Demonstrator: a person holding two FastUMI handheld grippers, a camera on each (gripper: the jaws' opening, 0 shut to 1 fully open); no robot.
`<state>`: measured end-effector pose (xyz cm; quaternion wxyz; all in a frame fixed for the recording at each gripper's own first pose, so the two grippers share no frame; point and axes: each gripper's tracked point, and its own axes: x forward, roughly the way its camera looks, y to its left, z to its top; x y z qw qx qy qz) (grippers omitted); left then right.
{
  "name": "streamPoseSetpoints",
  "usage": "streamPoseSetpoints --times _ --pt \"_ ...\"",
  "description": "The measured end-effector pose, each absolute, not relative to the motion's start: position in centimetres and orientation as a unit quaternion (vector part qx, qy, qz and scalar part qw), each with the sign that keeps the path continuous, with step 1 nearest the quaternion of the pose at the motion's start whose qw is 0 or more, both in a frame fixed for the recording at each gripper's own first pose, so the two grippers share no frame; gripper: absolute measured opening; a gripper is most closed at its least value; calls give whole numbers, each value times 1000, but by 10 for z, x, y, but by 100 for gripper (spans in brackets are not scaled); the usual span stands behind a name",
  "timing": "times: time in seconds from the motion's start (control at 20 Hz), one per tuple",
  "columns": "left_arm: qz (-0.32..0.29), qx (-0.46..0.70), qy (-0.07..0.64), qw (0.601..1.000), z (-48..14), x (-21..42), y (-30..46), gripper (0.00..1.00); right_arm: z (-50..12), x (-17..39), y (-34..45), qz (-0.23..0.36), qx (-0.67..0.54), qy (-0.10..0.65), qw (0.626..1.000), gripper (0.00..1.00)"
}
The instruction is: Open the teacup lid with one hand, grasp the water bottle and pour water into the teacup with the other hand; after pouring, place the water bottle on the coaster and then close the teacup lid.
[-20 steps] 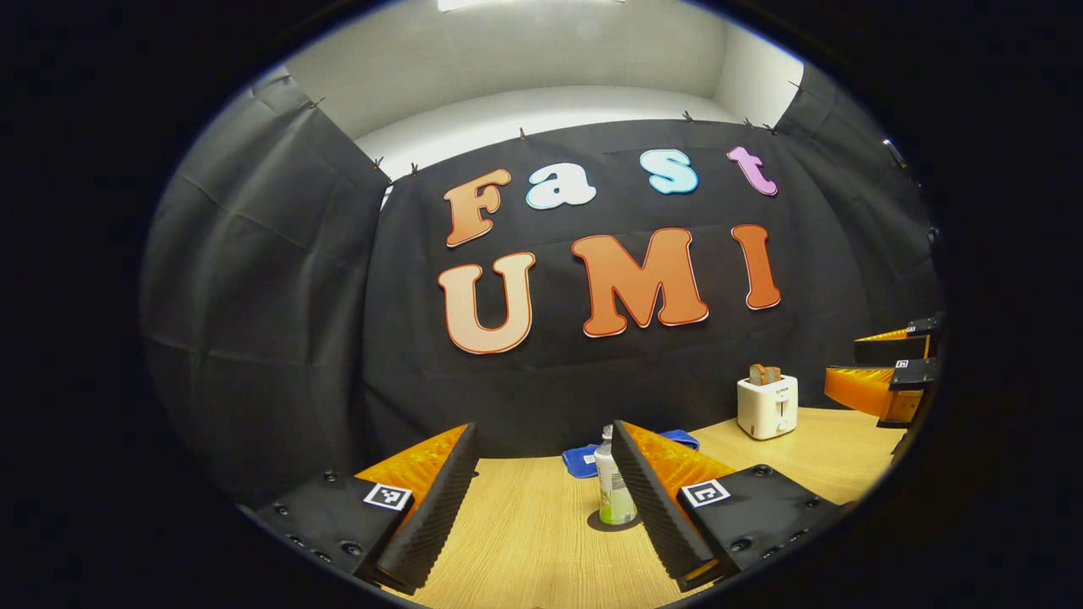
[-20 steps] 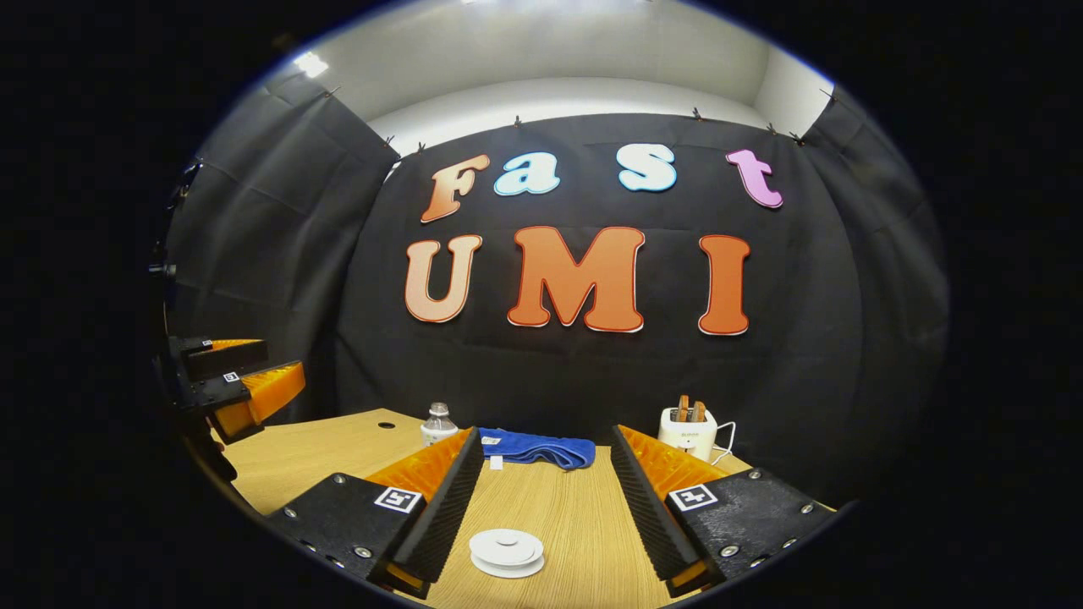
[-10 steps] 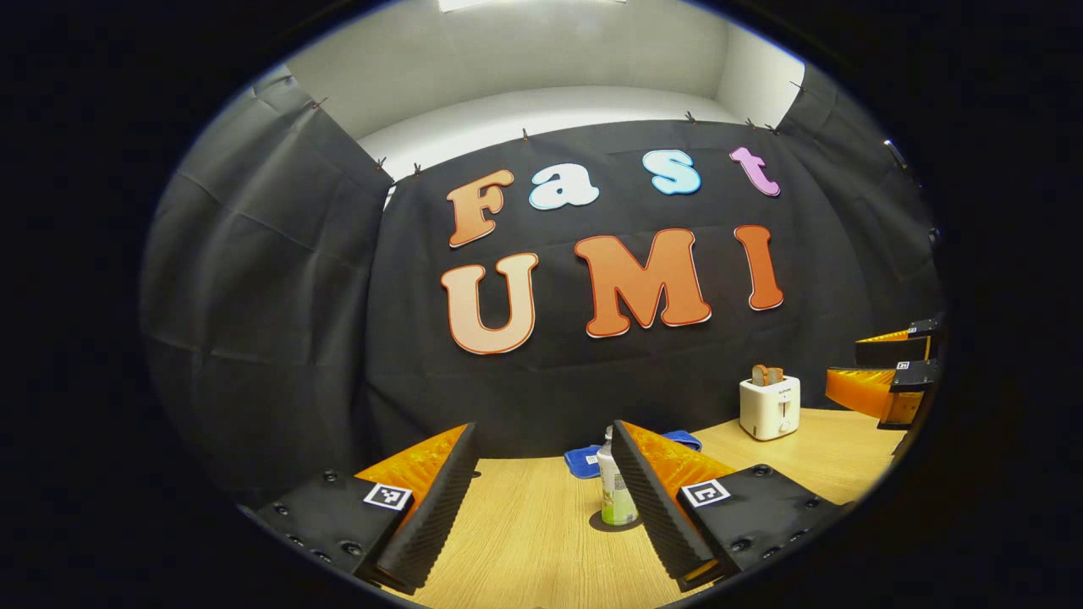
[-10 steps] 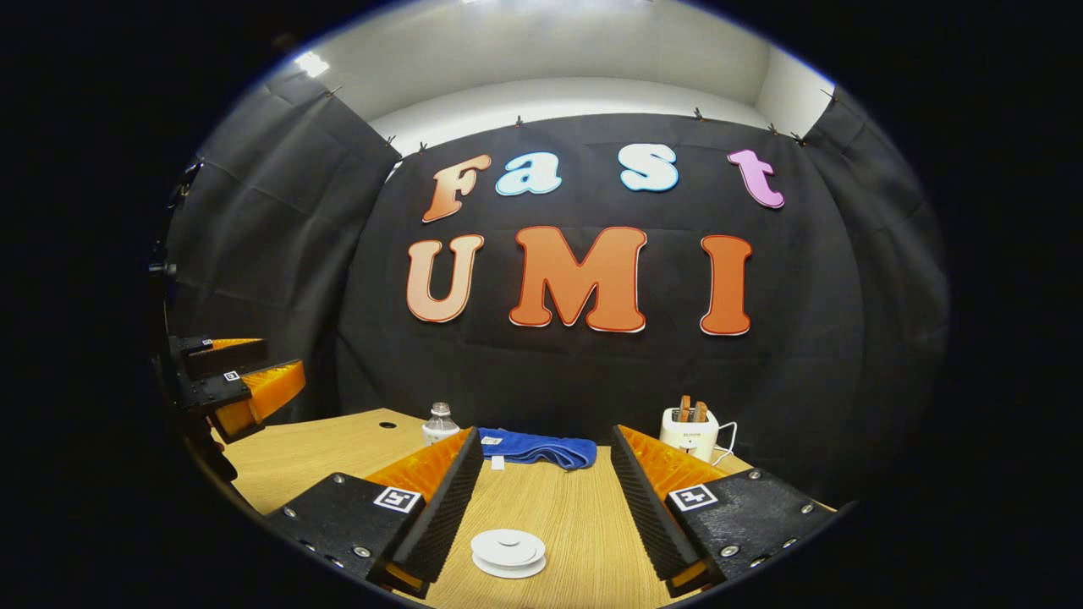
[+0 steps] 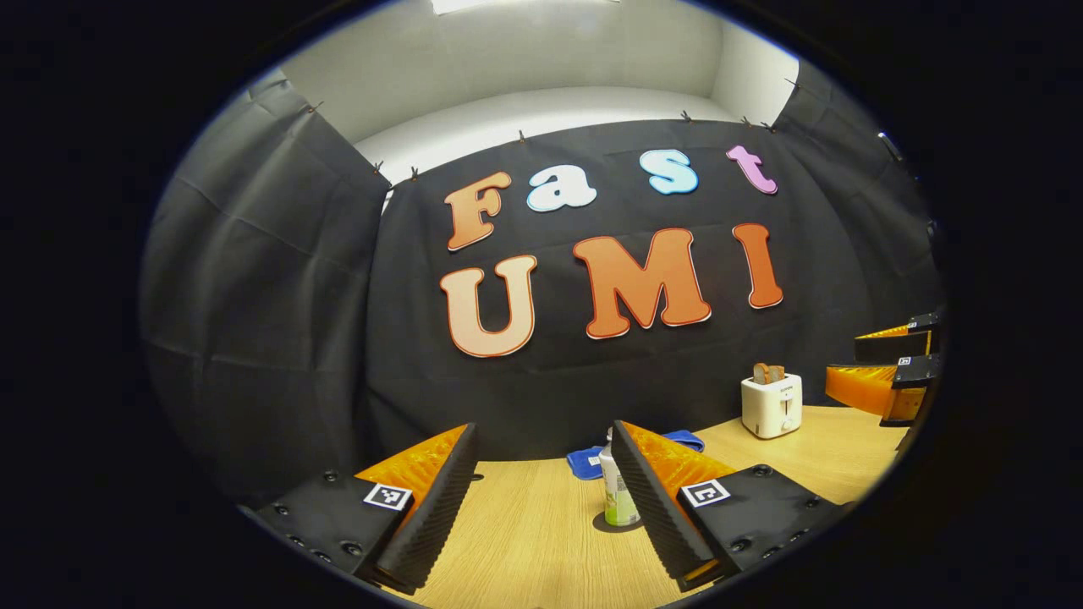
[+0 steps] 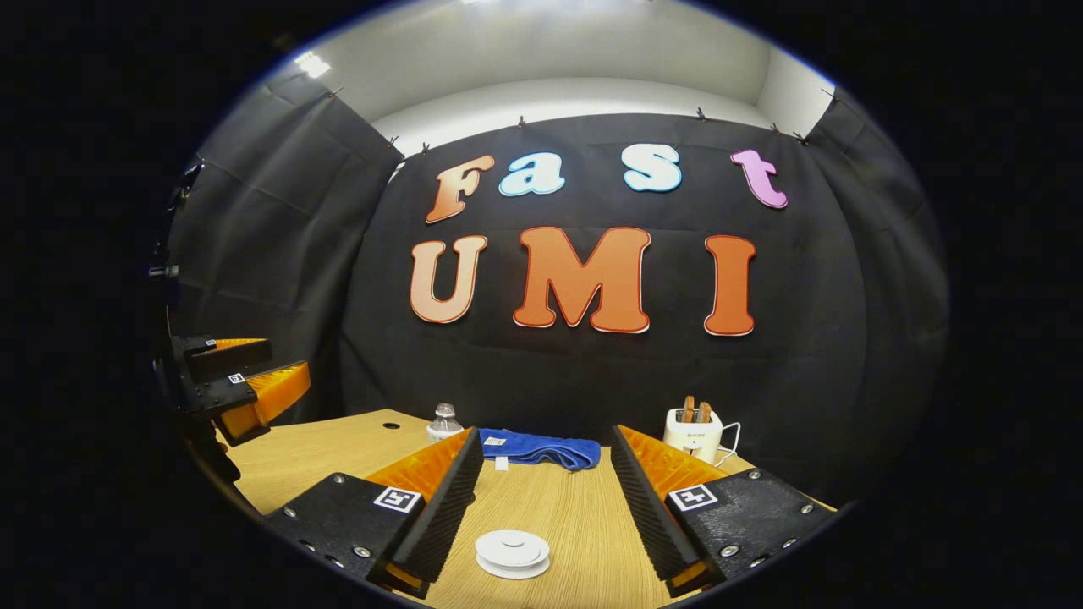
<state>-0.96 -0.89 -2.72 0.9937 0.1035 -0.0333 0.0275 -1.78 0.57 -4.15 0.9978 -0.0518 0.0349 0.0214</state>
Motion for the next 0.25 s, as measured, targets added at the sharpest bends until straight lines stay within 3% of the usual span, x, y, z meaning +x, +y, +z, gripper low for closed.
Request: streamPoseSetpoints --times 0.25 --pt "29 103 -33 994 -29 -9 -9 99 -43 -18 7 22 -53 36 998 91"
